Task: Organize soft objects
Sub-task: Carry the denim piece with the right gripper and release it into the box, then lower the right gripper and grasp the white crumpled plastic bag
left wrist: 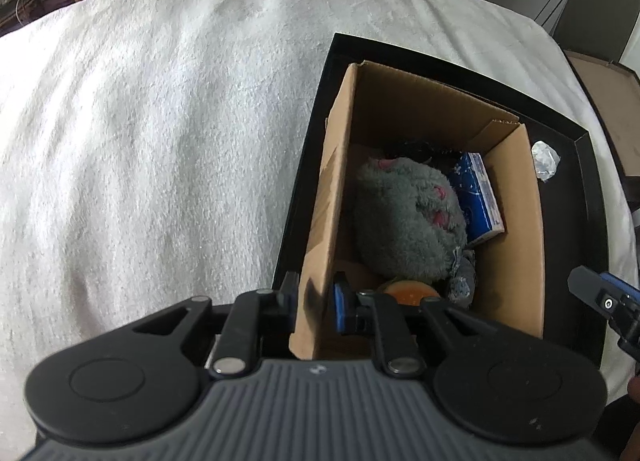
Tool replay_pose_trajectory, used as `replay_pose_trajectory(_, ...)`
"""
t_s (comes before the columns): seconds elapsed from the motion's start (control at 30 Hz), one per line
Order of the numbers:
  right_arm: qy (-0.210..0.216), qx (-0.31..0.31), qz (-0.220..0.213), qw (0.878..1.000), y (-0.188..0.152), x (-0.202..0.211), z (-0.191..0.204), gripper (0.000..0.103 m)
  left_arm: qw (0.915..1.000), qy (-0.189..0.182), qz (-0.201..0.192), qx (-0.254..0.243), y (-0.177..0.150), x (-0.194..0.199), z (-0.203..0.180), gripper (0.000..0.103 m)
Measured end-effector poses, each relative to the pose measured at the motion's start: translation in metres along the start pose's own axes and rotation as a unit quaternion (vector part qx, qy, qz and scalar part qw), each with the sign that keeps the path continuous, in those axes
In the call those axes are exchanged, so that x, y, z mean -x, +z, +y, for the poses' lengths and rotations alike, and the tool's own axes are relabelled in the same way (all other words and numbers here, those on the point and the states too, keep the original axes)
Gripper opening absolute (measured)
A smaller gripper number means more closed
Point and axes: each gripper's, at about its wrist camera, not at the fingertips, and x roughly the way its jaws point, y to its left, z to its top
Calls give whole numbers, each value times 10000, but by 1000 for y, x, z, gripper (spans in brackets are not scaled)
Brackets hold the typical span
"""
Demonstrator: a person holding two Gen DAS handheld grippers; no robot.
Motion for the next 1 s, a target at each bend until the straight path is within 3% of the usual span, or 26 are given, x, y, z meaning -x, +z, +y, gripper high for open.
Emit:
replay_pose_trajectory(0.17, -48, -176, -53, 9998, 6, -8, -14, 61, 9999, 161, -49, -8, 9, -1, -5, 36)
replay_pose_trajectory(0.27, -61, -311, -131, 9994, 10, -13, -24, 63, 9996, 262, -82, -25, 15, -2, -8, 42)
replay_pose_trajectory(0.37, -61, -390, -163, 9991, 15, -18, -32, 72, 9994, 326, -99, -42, 22, -4, -12, 44)
replay_pose_trajectory(0.77, -160, -550, -217, 9981, 36, -49, -57, 73, 9979, 618, -21, -184, 48, -23, -26, 46)
replay_pose_trajectory(0.87, -189, -624, -314, 9974, 41, -56, -64, 82, 9973, 697, -3, -216, 55, -27, -28, 47)
replay_pose_trajectory(1.0, -244, -704, -333, 9967, 49, -71, -73, 82, 9964, 805, -11, -272, 62, -31, -32, 47)
